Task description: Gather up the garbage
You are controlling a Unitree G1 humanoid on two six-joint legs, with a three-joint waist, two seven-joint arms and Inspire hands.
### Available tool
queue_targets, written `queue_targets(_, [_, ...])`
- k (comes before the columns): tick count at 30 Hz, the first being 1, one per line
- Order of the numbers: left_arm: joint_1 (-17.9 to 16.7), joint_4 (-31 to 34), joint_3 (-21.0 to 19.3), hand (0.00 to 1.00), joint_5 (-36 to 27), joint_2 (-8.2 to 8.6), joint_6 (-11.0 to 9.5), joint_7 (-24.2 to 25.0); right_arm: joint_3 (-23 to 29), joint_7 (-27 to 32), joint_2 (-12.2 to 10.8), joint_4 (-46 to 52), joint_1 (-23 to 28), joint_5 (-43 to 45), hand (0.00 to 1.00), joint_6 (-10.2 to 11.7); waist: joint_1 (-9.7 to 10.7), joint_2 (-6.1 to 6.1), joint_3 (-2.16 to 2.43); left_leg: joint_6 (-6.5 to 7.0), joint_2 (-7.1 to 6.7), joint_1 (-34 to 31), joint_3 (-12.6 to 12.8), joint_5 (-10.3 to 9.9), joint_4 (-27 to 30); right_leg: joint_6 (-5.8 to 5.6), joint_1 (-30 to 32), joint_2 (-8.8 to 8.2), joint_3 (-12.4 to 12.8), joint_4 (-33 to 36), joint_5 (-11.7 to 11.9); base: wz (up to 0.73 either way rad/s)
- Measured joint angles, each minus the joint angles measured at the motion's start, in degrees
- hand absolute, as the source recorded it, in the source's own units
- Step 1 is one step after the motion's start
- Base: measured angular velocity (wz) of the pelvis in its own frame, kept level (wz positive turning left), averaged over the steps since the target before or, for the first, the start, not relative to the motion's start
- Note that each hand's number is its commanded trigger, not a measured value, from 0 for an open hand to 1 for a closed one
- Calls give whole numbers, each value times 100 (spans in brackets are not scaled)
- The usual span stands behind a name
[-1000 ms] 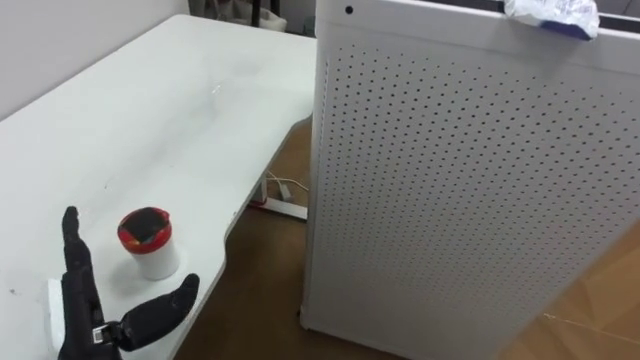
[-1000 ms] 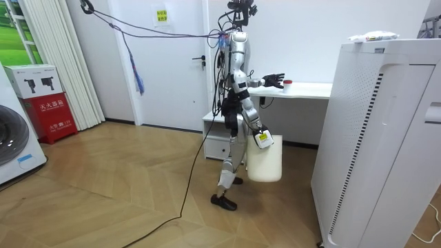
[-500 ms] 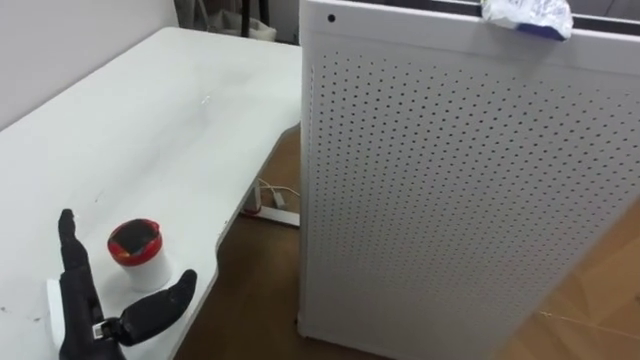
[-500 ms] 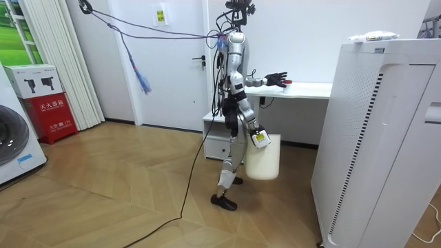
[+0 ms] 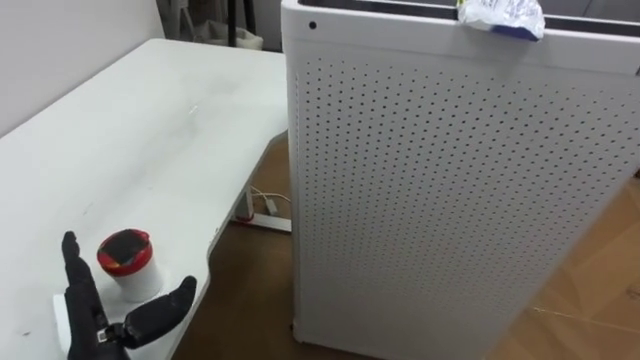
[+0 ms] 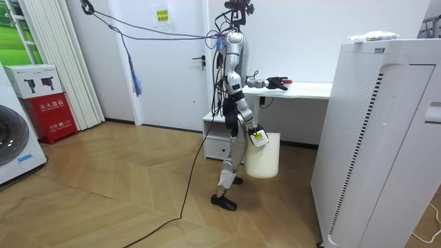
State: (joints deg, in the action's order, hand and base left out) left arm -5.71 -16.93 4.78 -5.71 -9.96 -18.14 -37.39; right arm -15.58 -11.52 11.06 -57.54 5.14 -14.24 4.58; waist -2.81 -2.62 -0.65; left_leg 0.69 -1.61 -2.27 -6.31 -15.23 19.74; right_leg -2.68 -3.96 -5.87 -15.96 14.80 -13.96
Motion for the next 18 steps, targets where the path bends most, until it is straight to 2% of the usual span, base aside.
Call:
queue_targets(4, [12,-35,-4,0,-152,-3,41,-3,0,13,1,19,8,4,100,-45,31,-10,7,0,2,1,20,0,1,-4,-6,4,7,-10,3,0])
queue_targets(8, [187,-367,-9,0,-264,-8,53,4,3,41,2,175,72,5,100,-46,44,0,3,0,14,13,59,0,-1,-6,-6,9,32,-15,5,-4])
queue_targets(13, [410,-723,-15,0,-327,-8,54,-8,3,47,2,210,67,4,100,-61,79,57,-26,0,37,62,142,0,-17,-9,-15,22,109,-14,21,-8])
queue_targets(18, [558,-924,-17,0,-378,-8,85,-36,1,23,2,210,65,4,100,-166,84,89,-12,0,48,89,172,0,-41,-7,-19,30,155,-6,25,-3])
